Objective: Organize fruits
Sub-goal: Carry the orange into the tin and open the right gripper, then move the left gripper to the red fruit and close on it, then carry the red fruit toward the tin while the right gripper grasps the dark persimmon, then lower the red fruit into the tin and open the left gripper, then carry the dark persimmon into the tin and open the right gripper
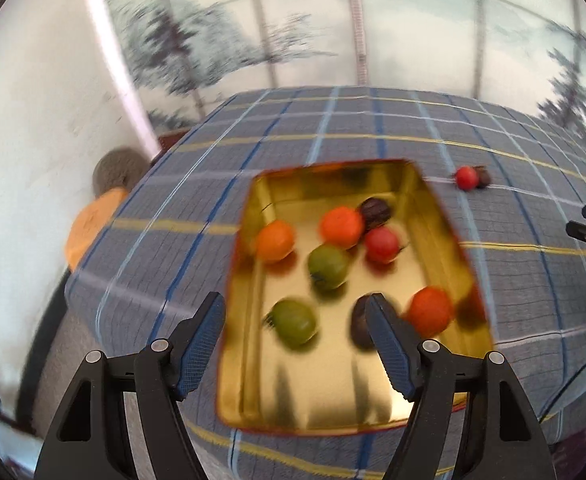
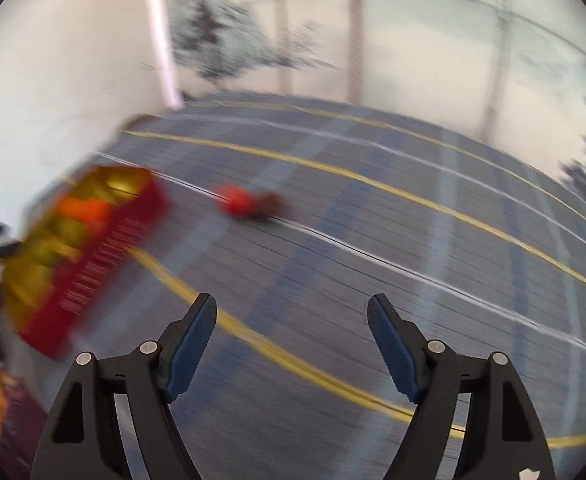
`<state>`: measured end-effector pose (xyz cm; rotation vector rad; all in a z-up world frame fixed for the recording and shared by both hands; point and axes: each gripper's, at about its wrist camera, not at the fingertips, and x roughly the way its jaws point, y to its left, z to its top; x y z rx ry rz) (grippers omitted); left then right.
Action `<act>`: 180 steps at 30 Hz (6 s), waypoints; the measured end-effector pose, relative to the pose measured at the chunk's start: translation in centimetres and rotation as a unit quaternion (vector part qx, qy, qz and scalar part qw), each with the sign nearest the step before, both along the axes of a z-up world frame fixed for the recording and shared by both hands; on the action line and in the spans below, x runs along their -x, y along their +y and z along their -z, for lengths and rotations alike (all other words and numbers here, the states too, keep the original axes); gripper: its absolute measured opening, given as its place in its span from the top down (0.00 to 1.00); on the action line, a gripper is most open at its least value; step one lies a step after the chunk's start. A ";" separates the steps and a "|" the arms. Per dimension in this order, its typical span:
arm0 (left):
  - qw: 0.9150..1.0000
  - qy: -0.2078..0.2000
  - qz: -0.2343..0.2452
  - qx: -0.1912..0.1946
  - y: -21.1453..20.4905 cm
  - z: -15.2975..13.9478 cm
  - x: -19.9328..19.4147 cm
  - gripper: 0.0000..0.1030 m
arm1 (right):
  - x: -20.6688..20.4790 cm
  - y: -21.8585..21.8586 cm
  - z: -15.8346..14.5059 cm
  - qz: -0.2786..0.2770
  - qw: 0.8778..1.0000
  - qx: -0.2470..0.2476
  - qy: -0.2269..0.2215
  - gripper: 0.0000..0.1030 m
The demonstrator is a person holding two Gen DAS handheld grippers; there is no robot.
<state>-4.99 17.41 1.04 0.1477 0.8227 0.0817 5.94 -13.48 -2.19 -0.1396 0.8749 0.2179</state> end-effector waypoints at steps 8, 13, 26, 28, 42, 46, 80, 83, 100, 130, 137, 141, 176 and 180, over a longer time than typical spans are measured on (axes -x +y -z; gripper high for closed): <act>0.978 0.034 0.205 0.013 -8.5 -2.0 -6.6 0.29 | -0.5 -7.7 2.0 0.071 0.995 -0.057 0.029 0.23; 0.952 0.067 0.298 -0.035 -14.0 -0.2 -12.7 0.30 | -0.4 -8.4 1.8 0.068 0.993 -0.090 0.025 0.19; 0.893 0.172 0.410 -0.066 -17.9 5.6 -23.0 0.39 | 0.0 -9.2 1.4 0.050 0.988 -0.146 0.018 0.12; 0.887 0.191 0.419 -0.039 -17.4 5.9 -23.5 0.57 | 0.1 -9.2 1.3 0.049 0.988 -0.148 0.017 0.11; 0.954 0.152 0.238 0.102 -13.4 1.0 -15.3 0.68 | -0.4 -7.6 1.2 0.018 0.991 -0.131 0.033 0.08; 0.959 0.140 0.191 0.158 -10.8 0.1 -12.1 0.68 | -2.2 -3.2 -0.4 -0.064 0.990 -0.123 0.020 0.08; 0.989 0.065 0.001 0.132 1.4 1.2 -0.8 0.67 | -0.4 -1.5 1.5 -0.030 0.995 -0.097 0.024 0.66; 0.988 0.068 -0.002 0.138 1.8 1.6 -0.6 0.67 | -0.3 -2.1 1.5 -0.019 0.995 -0.098 0.024 0.66; 0.994 0.050 -0.007 0.100 1.5 2.2 0.1 0.67 | -0.3 -2.3 1.7 -0.009 0.995 -0.092 0.028 0.66; 0.998 0.031 -0.016 0.059 1.0 1.9 0.8 0.61 | -0.7 -2.4 2.2 -0.007 0.994 -0.097 0.039 0.66; 0.998 0.014 -0.022 0.049 0.9 1.2 1.2 0.45 | -0.7 -2.4 2.2 -0.007 0.994 -0.098 0.038 0.66; 0.999 0.012 -0.028 0.045 0.9 1.2 1.3 0.42 | -0.7 -2.2 2.3 -0.010 0.995 -0.095 0.039 0.66; 0.996 -0.009 -0.075 0.051 2.5 1.7 2.5 0.34 | 2.5 13.8 -4.9 -0.193 0.967 -0.164 0.018 0.66; 0.995 -0.011 -0.083 0.055 3.2 1.8 2.7 0.34 | 2.4 16.8 -4.8 -0.219 0.961 -0.165 0.027 0.66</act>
